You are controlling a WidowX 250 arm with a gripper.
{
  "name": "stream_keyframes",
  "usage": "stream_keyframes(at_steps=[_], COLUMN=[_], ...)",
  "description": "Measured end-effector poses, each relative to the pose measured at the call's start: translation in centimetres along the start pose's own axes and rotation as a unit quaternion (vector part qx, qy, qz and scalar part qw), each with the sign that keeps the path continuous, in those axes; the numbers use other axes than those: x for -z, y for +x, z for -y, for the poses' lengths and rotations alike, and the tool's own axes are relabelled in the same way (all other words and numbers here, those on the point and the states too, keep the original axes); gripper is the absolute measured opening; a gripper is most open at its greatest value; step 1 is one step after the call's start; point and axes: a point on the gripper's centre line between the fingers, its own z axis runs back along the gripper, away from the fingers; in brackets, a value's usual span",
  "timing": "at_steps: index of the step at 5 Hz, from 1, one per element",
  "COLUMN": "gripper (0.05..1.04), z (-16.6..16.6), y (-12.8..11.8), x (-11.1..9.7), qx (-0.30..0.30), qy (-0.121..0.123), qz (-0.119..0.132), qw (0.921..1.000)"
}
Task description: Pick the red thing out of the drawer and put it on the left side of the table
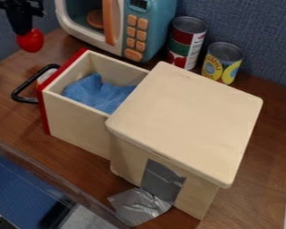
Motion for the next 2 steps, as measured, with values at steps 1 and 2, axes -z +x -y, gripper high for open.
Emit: stream_keyframes(at_steps=[1,2], gripper=[0.048,0.048], z=[0.3,0.51], y=[-0.69,-1.08], x=[1.05,1.91], qx=[0.005,0.014], qy=[-0.007,-0.001], qz=[-0.008,-0.006], qw=[0.9999,0.9999])
